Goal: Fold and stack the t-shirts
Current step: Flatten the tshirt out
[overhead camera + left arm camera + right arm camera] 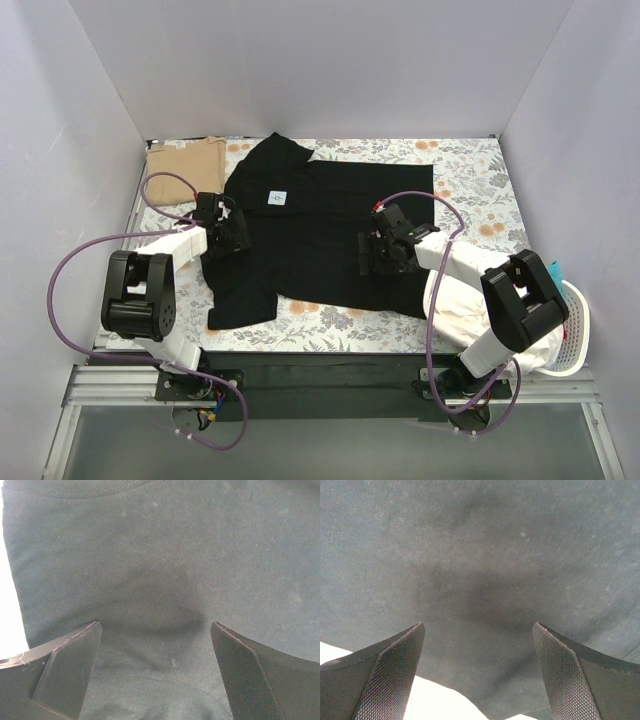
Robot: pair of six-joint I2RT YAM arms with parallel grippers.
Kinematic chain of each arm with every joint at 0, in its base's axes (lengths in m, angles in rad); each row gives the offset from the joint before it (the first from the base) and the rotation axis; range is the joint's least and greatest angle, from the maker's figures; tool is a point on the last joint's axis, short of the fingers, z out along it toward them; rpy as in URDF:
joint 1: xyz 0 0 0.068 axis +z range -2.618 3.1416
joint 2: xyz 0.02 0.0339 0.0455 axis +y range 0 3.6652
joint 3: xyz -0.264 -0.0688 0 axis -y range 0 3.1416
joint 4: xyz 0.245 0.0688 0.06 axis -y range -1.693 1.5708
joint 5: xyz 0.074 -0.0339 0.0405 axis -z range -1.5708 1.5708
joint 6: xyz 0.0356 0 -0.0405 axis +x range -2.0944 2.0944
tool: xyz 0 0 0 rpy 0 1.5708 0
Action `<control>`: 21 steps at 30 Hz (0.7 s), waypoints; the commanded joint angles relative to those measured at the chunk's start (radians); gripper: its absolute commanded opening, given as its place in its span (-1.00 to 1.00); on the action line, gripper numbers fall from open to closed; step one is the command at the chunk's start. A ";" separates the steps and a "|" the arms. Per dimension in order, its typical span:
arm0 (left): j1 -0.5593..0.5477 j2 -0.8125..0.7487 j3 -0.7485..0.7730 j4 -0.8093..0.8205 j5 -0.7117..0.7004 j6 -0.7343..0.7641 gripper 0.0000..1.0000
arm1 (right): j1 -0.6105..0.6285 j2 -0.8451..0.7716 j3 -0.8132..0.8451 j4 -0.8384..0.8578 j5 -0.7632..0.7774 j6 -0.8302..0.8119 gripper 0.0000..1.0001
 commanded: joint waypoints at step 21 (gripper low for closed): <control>0.036 0.208 0.229 0.029 0.035 0.108 0.82 | 0.009 0.161 0.088 0.055 0.035 -0.004 0.91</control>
